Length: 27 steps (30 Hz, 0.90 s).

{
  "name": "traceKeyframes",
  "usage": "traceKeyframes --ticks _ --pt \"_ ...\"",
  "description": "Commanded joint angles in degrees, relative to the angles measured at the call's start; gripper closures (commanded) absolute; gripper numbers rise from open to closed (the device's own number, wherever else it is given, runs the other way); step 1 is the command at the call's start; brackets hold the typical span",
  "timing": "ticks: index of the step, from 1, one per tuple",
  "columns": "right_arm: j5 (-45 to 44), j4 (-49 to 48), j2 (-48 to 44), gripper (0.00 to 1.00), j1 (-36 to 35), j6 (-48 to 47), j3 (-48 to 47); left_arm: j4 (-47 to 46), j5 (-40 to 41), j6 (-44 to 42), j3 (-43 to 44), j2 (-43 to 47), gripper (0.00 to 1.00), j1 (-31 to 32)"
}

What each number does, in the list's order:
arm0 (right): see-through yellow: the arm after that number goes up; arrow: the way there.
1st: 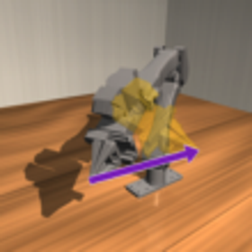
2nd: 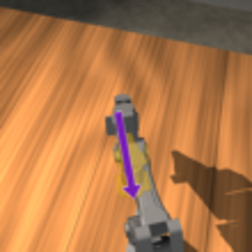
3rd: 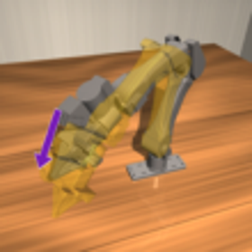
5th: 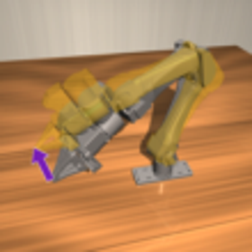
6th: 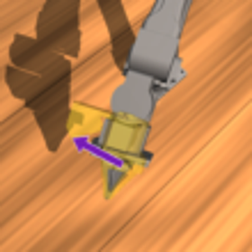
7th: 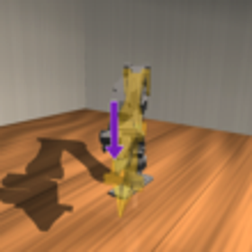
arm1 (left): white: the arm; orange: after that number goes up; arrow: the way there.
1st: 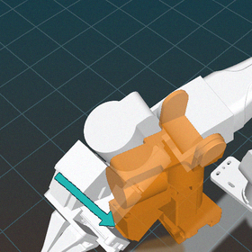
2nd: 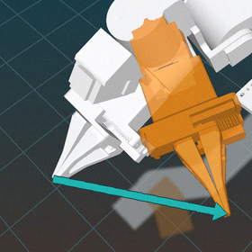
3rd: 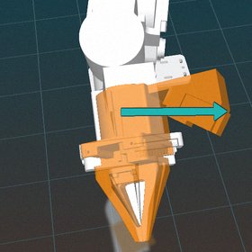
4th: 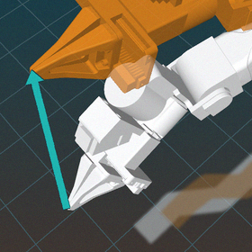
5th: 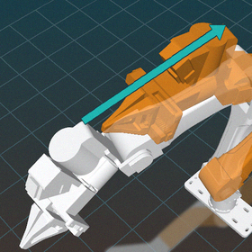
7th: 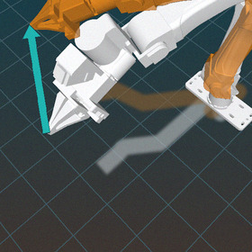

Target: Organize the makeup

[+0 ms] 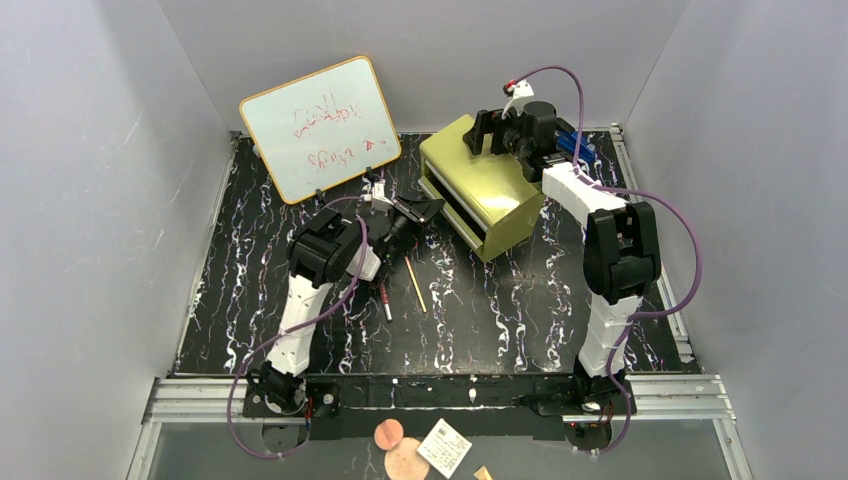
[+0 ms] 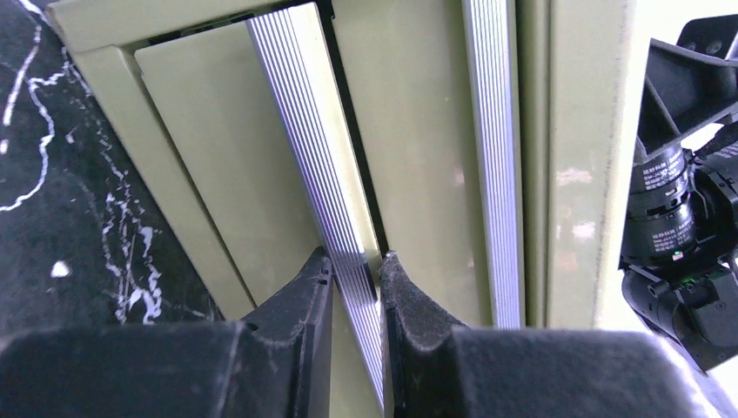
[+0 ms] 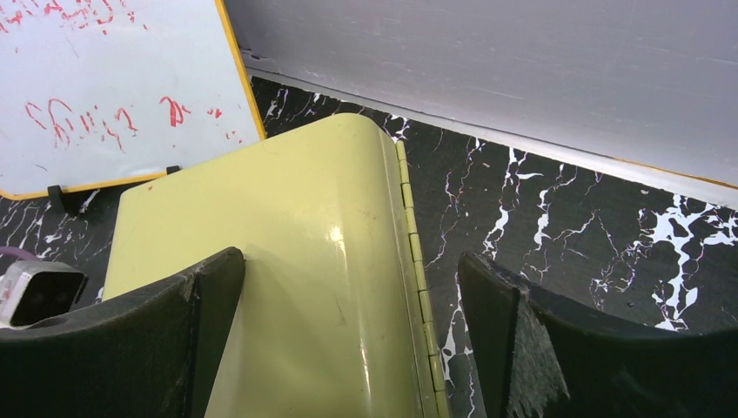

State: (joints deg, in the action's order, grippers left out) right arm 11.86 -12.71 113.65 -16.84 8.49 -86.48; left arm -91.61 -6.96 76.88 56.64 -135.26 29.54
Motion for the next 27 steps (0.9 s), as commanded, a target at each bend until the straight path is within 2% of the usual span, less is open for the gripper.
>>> traceKeyframes --ticks 1,8,18,27 --pt "-1.89 29.58 11.41 0.01 -1.43 -3.49 8.25 0.74 -1.47 -8.44 -3.72 3.6 1.0 -3.18" --pt "-1.9 29.67 11.19 0.01 -1.57 -3.48 8.19 0.73 -4.6 -9.0 -7.71 5.8 1.0 -6.4" --pt "-2.29 29.87 10.42 0.01 -1.84 -3.54 8.52 1.75 -5.07 -10.01 -17.55 10.58 1.0 -8.23" --pt "-2.29 30.05 10.19 0.01 -2.44 -3.53 8.22 11.12 -5.9 -13.84 -23.49 17.9 1.0 -11.77"
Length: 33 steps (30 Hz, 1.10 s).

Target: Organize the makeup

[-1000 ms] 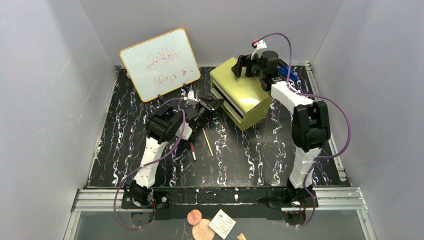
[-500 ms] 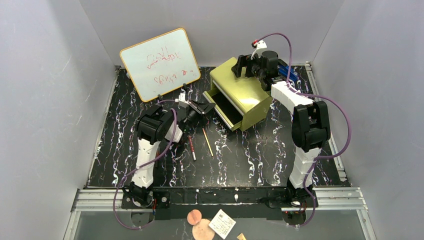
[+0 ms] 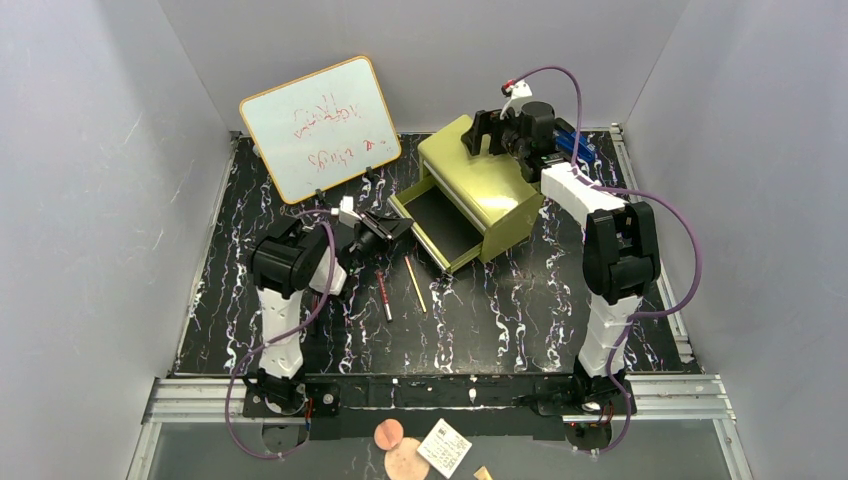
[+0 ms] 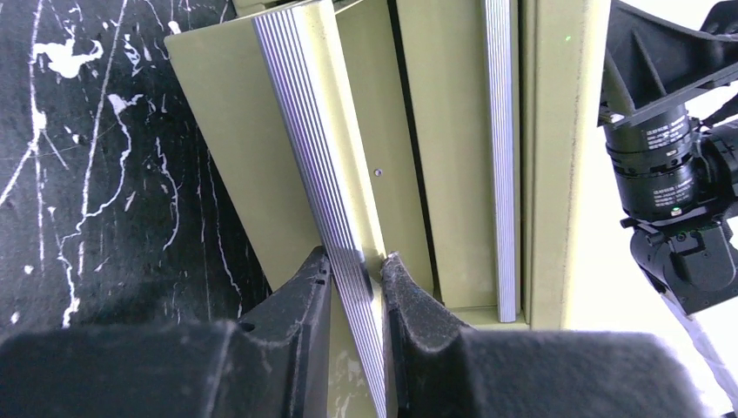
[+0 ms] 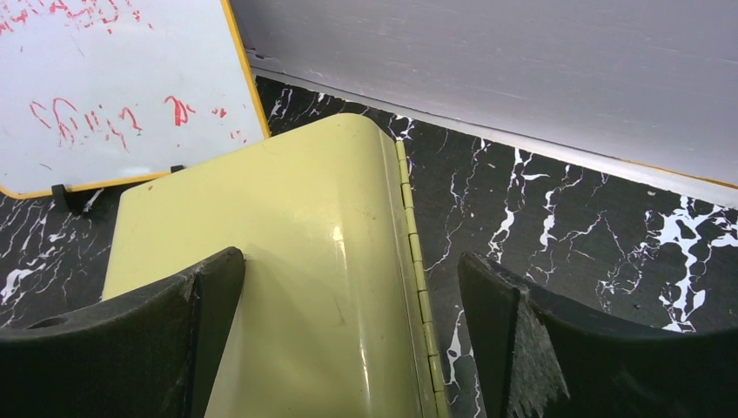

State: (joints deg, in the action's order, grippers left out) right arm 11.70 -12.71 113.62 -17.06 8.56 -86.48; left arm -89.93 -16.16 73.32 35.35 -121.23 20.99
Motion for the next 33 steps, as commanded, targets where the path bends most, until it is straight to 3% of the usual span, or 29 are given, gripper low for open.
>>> traceKeyframes --ticks 1,2,5,8,13,18,24,30,33 --pt "-2.13 30.03 10.1 0.01 -2.28 -3.57 8.24 11.08 3.11 -10.81 -2.23 4.56 1.0 -3.48" --pt "-2.16 30.09 10.08 0.01 -2.35 -3.55 8.32 13.1 2.97 -11.42 -2.18 5.42 0.99 -3.62" --pt "-2.19 30.08 9.75 0.01 -2.48 -3.55 8.35 19.17 2.9 -13.74 -1.92 8.6 0.67 -4.36" --pt "-2.49 30.21 9.64 0.01 -2.55 -3.54 8.2 22.37 2.98 -15.96 -2.42 12.16 0.55 -5.14" --pt "-2.31 30.25 9.33 0.01 -2.56 -3.55 8.28 38.28 4.7 -22.65 -0.49 21.2 0.52 -6.76" --pt "-2.3 29.64 9.22 0.01 -2.53 -3.55 8.24 68.9 17.43 -34.65 7.82 31.91 0.43 -6.82" --pt "-2.44 28.53 8.79 0.01 -2.62 -2.5 8.5 101.99 31.71 -45.89 20.18 38.39 0.37 -6.76" --pt "-1.97 27.35 7.76 0.01 -2.59 -2.03 8.97 118.88 32.16 -50.79 20.5 40.34 0.36 -6.87" --pt "-2.48 27.25 7.13 0.01 -2.59 -2.4 9.23 121.5 31.32 -51.29 17.17 42.56 0.36 -7.42"
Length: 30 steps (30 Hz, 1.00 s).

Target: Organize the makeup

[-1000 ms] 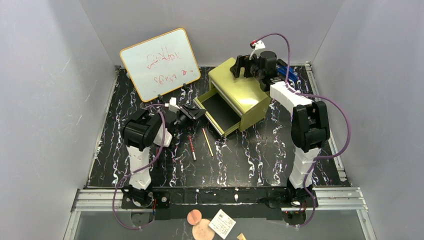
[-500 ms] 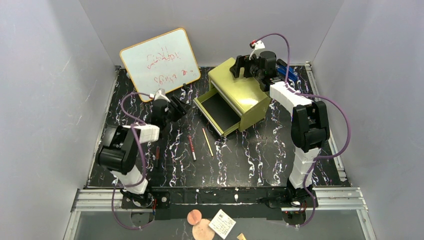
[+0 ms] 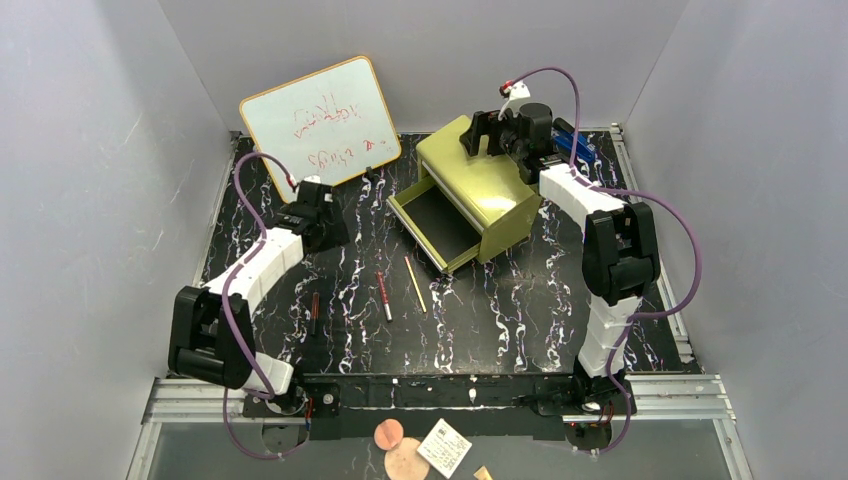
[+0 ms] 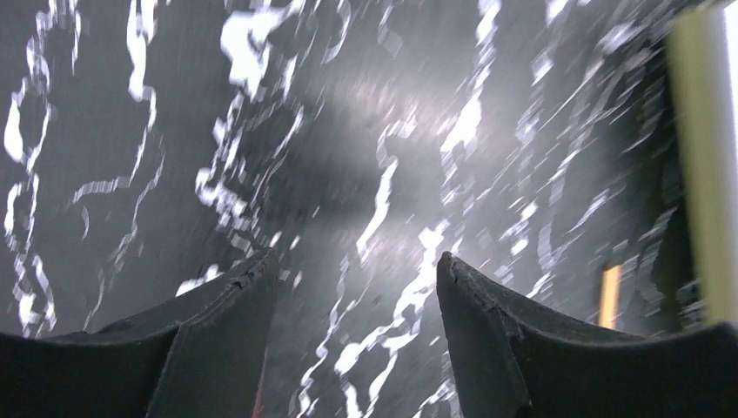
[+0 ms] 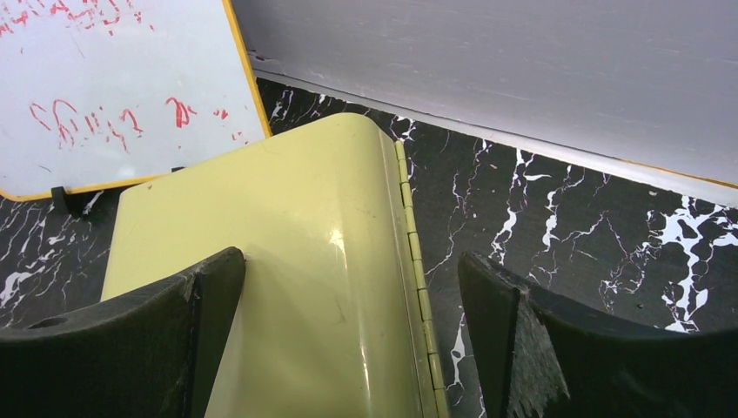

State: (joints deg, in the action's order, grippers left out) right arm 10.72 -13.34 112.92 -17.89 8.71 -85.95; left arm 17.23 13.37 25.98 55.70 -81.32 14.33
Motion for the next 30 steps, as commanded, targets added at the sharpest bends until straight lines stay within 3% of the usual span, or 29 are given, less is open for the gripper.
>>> traceKeyframes --ticks 1,9,11,16,25,30 --pt "-1.67 27.81 7.57 0.01 -1.76 -2.63 8.91 14.78 1.14 -3.92 -4.48 3.41 0.36 -1.25" --pt "-1.94 27.49 6.49 0.01 -1.72 -2.92 9.58 15.28 0.96 -3.13 -10.4 3.7 0.39 -3.8" --pt "-2.25 27.52 6.43 0.01 -1.68 -3.17 9.73 15.07 1.17 -2.75 -10.77 2.5 0.44 -4.19" --pt "-3.28 27.32 6.17 0.01 -1.69 -3.48 9.84 14.62 -1.88 -1.2 -11.44 -0.86 0.67 -4.92" --pt "-3.69 27.19 6.65 0.01 -1.65 -3.76 9.8 15.04 -3.71 2.05 -12.39 -1.4 0.61 -4.92" --pt "-3.93 27.38 6.85 0.01 -1.63 -3.96 9.75 15.53 -5.09 2.46 -12.12 -2.74 0.74 -4.92"
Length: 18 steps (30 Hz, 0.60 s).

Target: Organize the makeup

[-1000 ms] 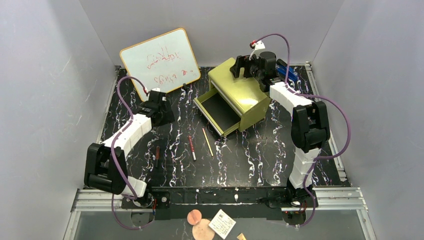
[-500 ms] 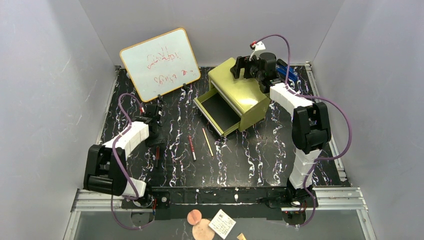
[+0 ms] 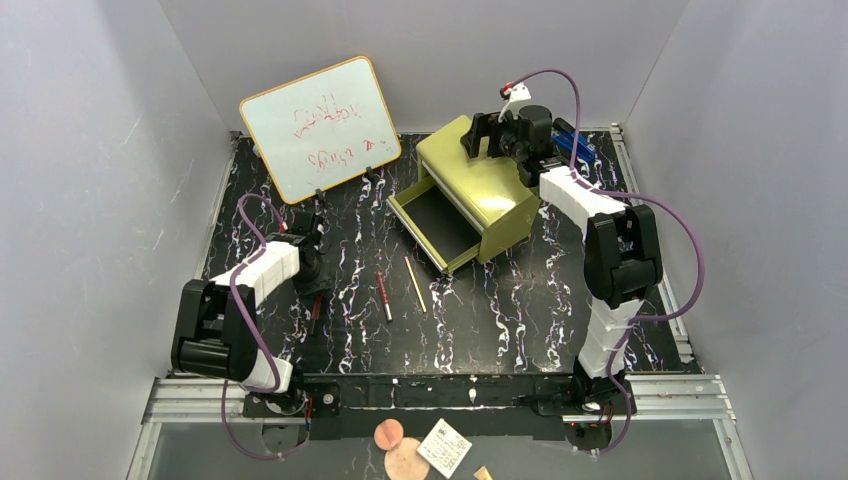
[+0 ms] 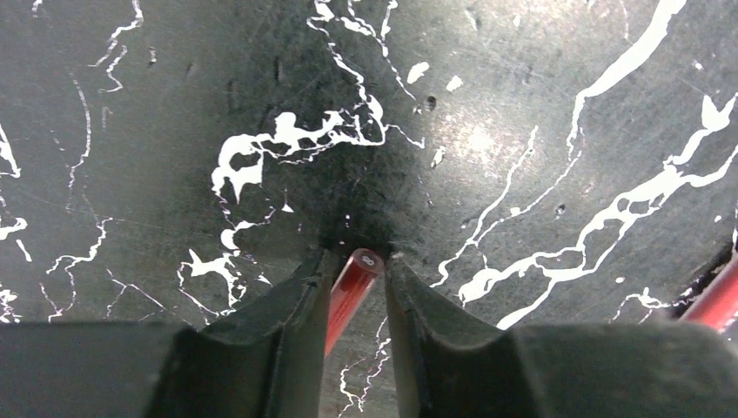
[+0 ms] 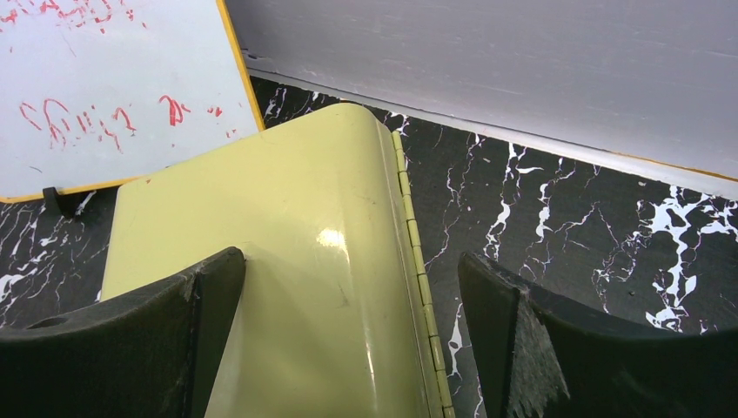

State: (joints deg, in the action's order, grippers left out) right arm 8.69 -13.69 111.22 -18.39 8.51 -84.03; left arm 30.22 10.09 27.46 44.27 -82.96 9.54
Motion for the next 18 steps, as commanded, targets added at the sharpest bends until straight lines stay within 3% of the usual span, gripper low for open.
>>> traceKeyframes --ticks 1,6,13,18 --pt "-2.07 27.75 8.57 0.01 -1.2 -3.84 7.83 2.61 -2.16 1.15 -0.76 -0.96 0.79 -0.14" --pt "-2.02 27.76 8.99 0.01 -1.16 -3.77 7.58 2.83 -2.79 1.45 -0.85 -1.22 1.0 -0.14" --pt "-2.03 27.84 9.11 0.01 -1.19 -3.86 7.48 2.22 -2.7 1.19 0.04 -1.45 1.0 -0.14" --pt "-1.75 27.84 9.39 0.01 -1.19 -3.77 7.3 3.6 -3.4 1.77 5.77 -1.33 1.0 -0.14"
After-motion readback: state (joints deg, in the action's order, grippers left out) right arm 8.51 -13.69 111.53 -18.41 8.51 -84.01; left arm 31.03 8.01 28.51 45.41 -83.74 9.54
